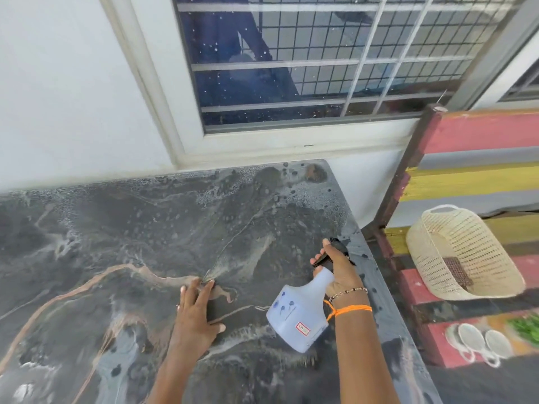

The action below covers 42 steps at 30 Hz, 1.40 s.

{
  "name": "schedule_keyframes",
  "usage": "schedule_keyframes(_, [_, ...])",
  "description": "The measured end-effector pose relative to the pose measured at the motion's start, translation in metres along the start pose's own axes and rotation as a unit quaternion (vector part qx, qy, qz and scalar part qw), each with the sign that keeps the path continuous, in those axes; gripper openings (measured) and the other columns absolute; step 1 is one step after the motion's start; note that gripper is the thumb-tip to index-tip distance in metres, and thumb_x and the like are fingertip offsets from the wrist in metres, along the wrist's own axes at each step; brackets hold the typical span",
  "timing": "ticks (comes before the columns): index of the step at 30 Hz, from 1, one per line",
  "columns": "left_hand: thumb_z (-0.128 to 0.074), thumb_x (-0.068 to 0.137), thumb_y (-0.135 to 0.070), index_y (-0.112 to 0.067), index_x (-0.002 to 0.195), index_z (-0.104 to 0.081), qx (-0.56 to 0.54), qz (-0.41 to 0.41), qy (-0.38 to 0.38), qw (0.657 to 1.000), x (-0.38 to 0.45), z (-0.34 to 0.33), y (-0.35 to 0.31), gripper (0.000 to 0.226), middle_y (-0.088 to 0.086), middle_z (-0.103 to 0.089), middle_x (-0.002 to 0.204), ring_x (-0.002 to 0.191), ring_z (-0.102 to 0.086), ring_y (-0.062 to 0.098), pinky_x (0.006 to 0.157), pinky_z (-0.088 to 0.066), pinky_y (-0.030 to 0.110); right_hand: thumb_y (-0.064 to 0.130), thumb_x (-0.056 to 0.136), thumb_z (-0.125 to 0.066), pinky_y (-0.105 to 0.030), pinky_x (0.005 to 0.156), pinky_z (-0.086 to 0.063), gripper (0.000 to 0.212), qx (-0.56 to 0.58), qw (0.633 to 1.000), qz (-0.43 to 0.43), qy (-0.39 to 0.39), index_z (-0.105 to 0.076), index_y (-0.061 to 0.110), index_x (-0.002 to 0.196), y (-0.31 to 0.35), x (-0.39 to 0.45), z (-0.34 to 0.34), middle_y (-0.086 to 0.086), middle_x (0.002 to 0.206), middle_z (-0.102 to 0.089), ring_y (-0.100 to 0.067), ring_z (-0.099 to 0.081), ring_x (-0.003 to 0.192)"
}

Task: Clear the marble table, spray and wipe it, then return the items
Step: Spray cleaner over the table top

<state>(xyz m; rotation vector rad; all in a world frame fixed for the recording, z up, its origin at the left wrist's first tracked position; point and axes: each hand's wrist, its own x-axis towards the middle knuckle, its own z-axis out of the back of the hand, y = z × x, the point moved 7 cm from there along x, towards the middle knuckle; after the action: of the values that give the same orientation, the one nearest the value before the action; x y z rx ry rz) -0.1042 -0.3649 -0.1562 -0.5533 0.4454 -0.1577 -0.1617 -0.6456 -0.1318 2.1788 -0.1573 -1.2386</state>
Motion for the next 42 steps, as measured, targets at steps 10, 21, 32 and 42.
schedule_keyframes(10, [-0.073, 0.076, -0.027, -0.016, 0.146, -0.016, -0.054, 0.060, -0.045, 0.996, -0.071, 0.038, 0.074, 0.091, 0.007, -0.012, 0.155, 0.144, -0.006, 0.027, 0.116, -0.018, 0.045, 0.014, 0.089, -0.057, -0.016, 0.039, -0.043, 0.026, -0.201, 0.963, -0.061, 0.171, -0.063, 0.008, 0.064, -0.118, -0.071, -0.073, -0.003, 0.056, -0.063, -0.015, -0.055, 0.057])
schedule_keyframes(21, [-0.078, 0.069, -0.028, -0.017, 0.144, -0.021, -0.068, 0.236, -0.142, 0.959, -0.223, 0.111, 0.264, 0.095, 0.011, -0.012, 0.151, 0.139, -0.020, 0.030, 0.111, -0.029, 0.040, 0.018, 0.088, -0.060, -0.016, 0.039, -0.039, 0.031, -0.408, 0.836, -0.135, 0.341, -0.056, 0.006, 0.059, -0.376, -0.226, -0.179, -0.006, 0.064, -0.054, -0.001, -0.050, 0.040])
schedule_keyframes(32, [-0.067, 0.080, -0.027, -0.021, 0.147, -0.006, -0.003, 0.159, -0.120, 0.980, -0.241, 0.102, 0.280, 0.091, 0.004, 0.004, 0.157, 0.144, 0.012, 0.028, 0.116, 0.001, 0.050, 0.017, 0.087, -0.060, -0.014, 0.040, -0.037, 0.028, -0.398, 0.858, -0.157, 0.285, -0.057, 0.009, 0.061, -0.411, -0.241, -0.165, 0.002, 0.052, -0.058, -0.006, -0.049, 0.045])
schedule_keyframes(42, [-0.067, 0.079, -0.017, -0.023, 0.146, -0.013, 0.037, -0.047, 0.015, 0.998, -0.207, 0.048, 0.185, 0.086, -0.002, 0.000, 0.158, 0.145, 0.010, 0.025, 0.117, 0.002, 0.047, 0.016, 0.087, -0.061, -0.021, 0.046, -0.038, 0.029, -0.419, 0.899, -0.030, 0.128, -0.057, 0.007, 0.059, -0.312, -0.212, -0.082, -0.007, 0.054, -0.056, -0.013, -0.052, 0.050])
